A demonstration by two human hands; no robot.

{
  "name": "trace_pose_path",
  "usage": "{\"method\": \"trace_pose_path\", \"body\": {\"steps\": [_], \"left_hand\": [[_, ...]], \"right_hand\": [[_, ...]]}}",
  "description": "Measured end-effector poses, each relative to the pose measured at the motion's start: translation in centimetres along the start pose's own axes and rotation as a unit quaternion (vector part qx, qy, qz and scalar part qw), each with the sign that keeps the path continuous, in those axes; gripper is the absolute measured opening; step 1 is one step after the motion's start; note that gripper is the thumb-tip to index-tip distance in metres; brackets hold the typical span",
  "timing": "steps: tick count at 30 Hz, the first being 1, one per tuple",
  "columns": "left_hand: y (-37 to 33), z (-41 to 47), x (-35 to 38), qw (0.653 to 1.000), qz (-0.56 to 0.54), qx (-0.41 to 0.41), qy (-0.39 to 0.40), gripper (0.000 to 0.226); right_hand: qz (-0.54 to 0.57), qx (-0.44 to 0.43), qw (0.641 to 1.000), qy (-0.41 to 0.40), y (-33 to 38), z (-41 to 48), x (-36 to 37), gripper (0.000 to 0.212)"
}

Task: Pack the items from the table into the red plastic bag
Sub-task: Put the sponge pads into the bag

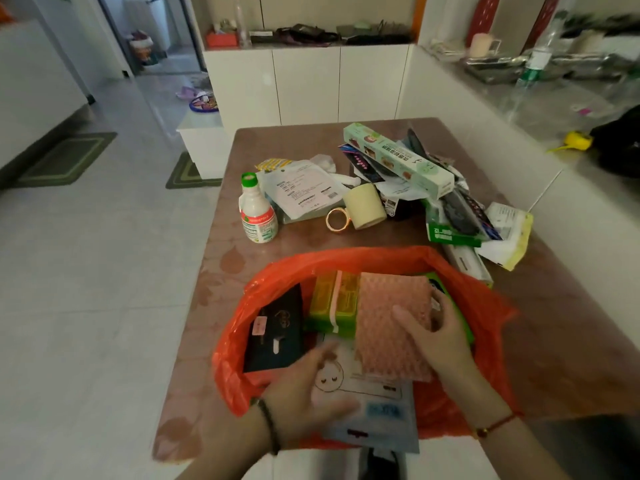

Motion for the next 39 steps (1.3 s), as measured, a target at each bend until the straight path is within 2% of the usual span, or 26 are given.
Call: {"method": "trace_pose_path", "body": {"steps": [1,2,4,6,7,9,10,12,13,15,17,19,20,21,22,23,24,25,27,30,32,34,36,37,39], "left_hand": [[0.8,-1.1,0.6,0.985,0.149,0.085,0.034,0.08],[2.2,-2.1,1.5,0.946,0.27,0.17,0.056,0.078],[5.3,-3.1,2.2,0.888,0.409,0.196,0.073,0.077],[7.5,-2.9,2.2,0.887,0.418,0.194,0.042,0.067],[7.7,-2.6,1.9,0.883,0.426,0.19,0.05,0.054],[6.9,-2.3,1.0,0.87,0.436,0.228,0.013,0.021],[6.7,-2.0,0.5,0.876,0.422,0.234,-0.002,0.015],[6.7,-1.6,-0.3,0.895,0.383,0.229,-0.008,0.024],[6.4,-1.5,-1.0,0.904,0.362,0.225,-0.031,0.022],[5.2,-1.7,-2.6,0.919,0.321,0.218,-0.069,0.019],[3.9,-1.4,-4.7,0.935,0.285,0.185,-0.103,0.017],[4.4,-1.4,-6.4,0.968,0.189,0.125,-0.11,0.031],[4.3,-1.3,-7.3,0.971,0.159,0.13,-0.125,0.039],[4.0,-1.3,-8.3,0.971,0.123,0.144,-0.147,0.038],[4.3,-1.1,-8.8,0.973,0.081,0.155,-0.152,0.03],[4.6,-0.9,-9.2,0.975,0.048,0.161,-0.147,0.021],[4.8,-0.8,-9.4,0.976,0.036,0.167,-0.137,0.021],[4.8,-0.6,-9.3,0.977,0.05,0.168,-0.12,0.028],[4.6,-0.3,-9.1,0.98,0.093,0.156,-0.081,0.039],[3.8,-0.1,-9.1,0.976,0.144,0.159,-0.04,0.048],[2.6,0.5,-9.6,0.973,0.16,0.164,-0.031,0.055],[1.0,1.2,-10.3,0.969,0.167,0.178,-0.045,0.06],[-0.9,2.2,-10.5,0.974,0.134,0.177,-0.046,0.057],[-1.9,2.9,-10.4,0.977,0.113,0.176,-0.046,0.055],[-3.7,4.8,-10.0,0.982,0.055,0.17,-0.053,0.052]], "right_hand": [[0.01,0.028,1.0,-0.002,-1.0,0.2,-0.3,0.078],[0.018,0.06,0.998,0.008,-2.2,0.0,-0.2,0.08],[0.062,0.133,0.989,0.022,-5.1,-1.2,1.0,0.078],[0.138,0.219,0.966,-0.017,-8.0,-3.1,2.4,0.076],[0.169,0.238,0.955,-0.054,-9.1,-3.9,2.9,0.074],[0.194,0.232,0.944,-0.133,-9.9,-5.2,3.7,0.074],[0.174,0.224,0.948,-0.146,-9.9,-5.9,4.2,0.086],[0.1,0.217,0.965,-0.113,-10.0,-6.7,5.9,0.105],[0.066,0.229,0.968,-0.075,-10.2,-7.0,6.7,0.102],[-0.008,0.233,0.972,0.036,-10.5,-6.7,7.5,0.082],[-0.106,0.163,0.97,0.147,-9.3,-5.8,6.2,0.053],[-0.224,0.009,0.949,0.222,-6.6,-5.1,3.3,0.052],[-0.285,-0.063,0.922,0.256,-6.0,-4.9,1.7,0.066],[-0.369,-0.132,0.875,0.285,-5.9,-4.5,0.1,0.086],[-0.467,-0.187,0.814,0.292,-6.2,-3.8,-1.8,0.102],[-0.545,-0.242,0.752,0.281,-6.4,-3.2,-3.4,0.106],[-0.585,-0.296,0.711,0.253,-6.5,-2.4,-4.5,0.094],[-0.581,-0.356,0.7,0.212,-5.7,-1.8,-5.4,0.072],[-0.502,-0.427,0.74,0.135,-3.6,-0.5,-7.1,0.051],[-0.409,-0.408,0.805,0.135,-0.5,0.1,-8.3,0.027],[-0.357,-0.332,0.857,0.166,1.4,0.5,-8.7,0.031],[-0.328,-0.246,0.873,0.263,2.1,0.5,-8.6,0.026],[-0.271,-0.203,0.888,0.31,3.7,0.6,-8.5,0.015],[-0.217,-0.204,0.908,0.295,5.2,1.1,-8.6,0.028],[-0.09,-0.163,0.96,0.211,7.0,3.6,-9.3,0.051]]}}
Point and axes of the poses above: each hand's wrist, its own z-axis towards the middle knuckle, its own x-axis out of the palm, y = z × x, the point moved 8 cm from there along z, towards the middle knuckle, and after that the axes turned 14 degrees about -y, right-handed, at the moved point
